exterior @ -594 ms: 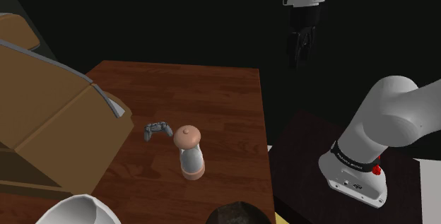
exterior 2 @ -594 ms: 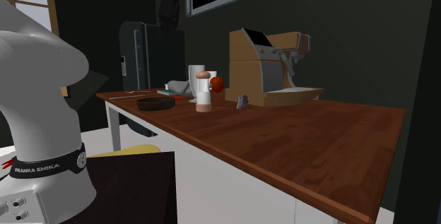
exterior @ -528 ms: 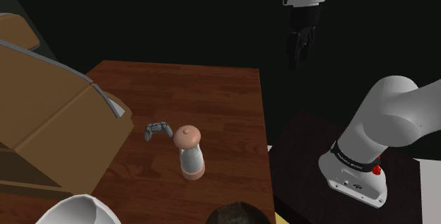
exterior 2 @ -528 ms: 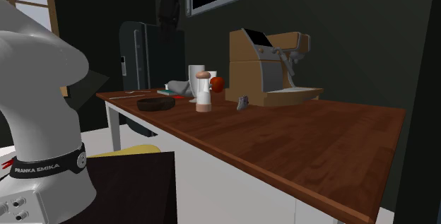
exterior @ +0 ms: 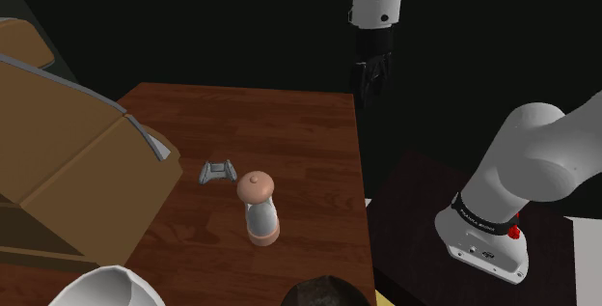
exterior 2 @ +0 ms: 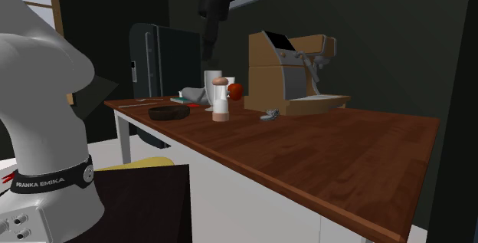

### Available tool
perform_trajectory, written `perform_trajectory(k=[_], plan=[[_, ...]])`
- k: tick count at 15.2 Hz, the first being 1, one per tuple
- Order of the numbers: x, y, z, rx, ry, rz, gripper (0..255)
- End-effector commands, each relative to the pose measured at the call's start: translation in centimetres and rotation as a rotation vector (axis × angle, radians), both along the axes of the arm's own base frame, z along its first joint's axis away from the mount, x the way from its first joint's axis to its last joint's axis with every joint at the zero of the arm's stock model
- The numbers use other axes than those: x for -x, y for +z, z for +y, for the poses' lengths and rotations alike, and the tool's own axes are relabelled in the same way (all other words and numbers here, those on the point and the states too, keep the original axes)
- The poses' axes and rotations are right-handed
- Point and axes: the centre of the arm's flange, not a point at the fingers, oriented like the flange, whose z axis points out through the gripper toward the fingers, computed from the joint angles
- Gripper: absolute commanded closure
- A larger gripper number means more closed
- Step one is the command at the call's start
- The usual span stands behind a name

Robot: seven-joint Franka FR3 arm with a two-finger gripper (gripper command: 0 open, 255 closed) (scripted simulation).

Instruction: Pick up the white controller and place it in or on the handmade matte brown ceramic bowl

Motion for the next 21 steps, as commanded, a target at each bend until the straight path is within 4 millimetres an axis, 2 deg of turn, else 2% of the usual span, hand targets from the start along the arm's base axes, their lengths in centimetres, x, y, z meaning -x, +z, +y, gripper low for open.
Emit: perform_trajectory(k=[1,21], plan=[[-1.5,-1.1,2.0,0.004,0.008,-0.013,0],[-16.1,-9.8,21.7,0.055,0.093,-0.122,0]])
